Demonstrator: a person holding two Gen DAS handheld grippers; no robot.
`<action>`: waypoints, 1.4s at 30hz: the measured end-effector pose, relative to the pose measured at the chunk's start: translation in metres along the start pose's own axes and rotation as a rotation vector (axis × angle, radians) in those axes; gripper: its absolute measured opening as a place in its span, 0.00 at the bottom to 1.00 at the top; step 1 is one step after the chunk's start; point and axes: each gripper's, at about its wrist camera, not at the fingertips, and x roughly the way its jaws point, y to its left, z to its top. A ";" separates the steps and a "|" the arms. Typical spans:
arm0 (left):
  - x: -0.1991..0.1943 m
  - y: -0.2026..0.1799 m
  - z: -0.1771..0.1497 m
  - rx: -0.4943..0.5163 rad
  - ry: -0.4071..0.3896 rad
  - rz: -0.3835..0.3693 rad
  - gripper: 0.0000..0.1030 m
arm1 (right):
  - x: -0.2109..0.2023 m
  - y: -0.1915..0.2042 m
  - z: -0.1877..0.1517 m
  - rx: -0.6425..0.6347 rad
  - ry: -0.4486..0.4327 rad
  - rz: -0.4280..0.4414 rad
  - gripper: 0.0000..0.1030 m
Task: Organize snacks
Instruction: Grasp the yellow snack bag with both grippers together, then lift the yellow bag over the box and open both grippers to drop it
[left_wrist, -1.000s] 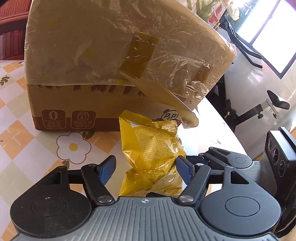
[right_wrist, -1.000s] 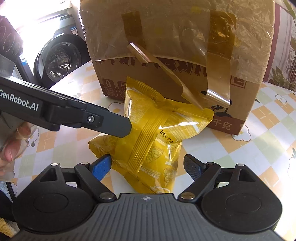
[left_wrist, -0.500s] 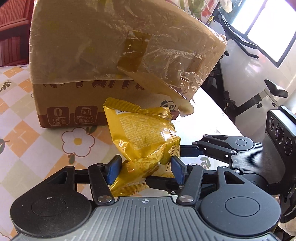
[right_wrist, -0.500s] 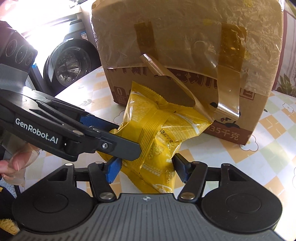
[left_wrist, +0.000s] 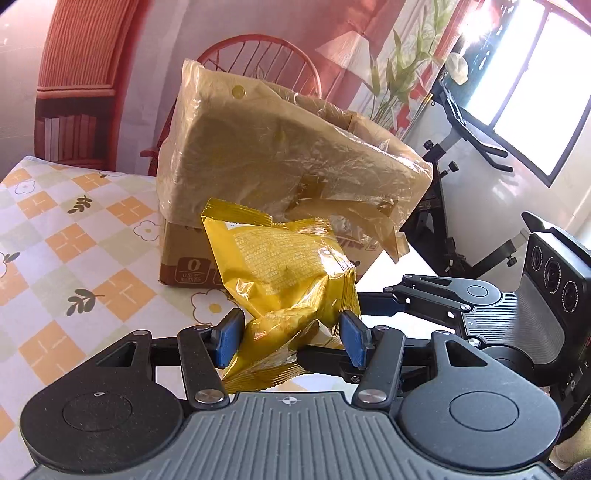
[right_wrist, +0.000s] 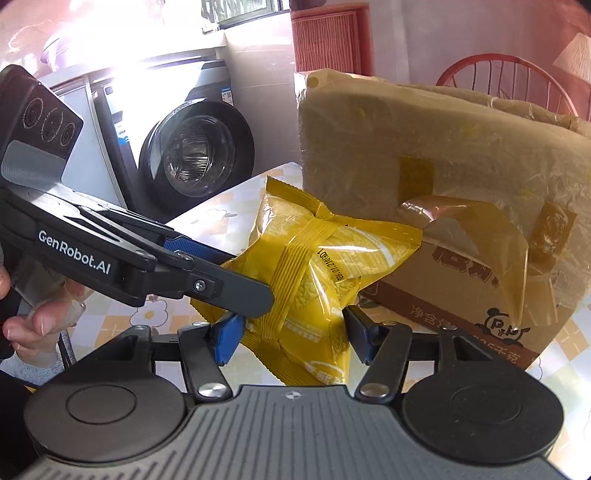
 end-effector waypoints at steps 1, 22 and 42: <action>-0.006 -0.001 0.002 0.000 -0.018 0.000 0.57 | -0.004 0.002 0.004 -0.012 -0.011 -0.001 0.59; -0.005 -0.033 0.149 0.123 -0.244 -0.016 0.58 | -0.024 -0.046 0.139 -0.088 -0.201 -0.122 0.59; 0.087 -0.004 0.183 0.052 -0.079 0.081 0.64 | 0.040 -0.119 0.144 0.072 -0.076 -0.084 0.59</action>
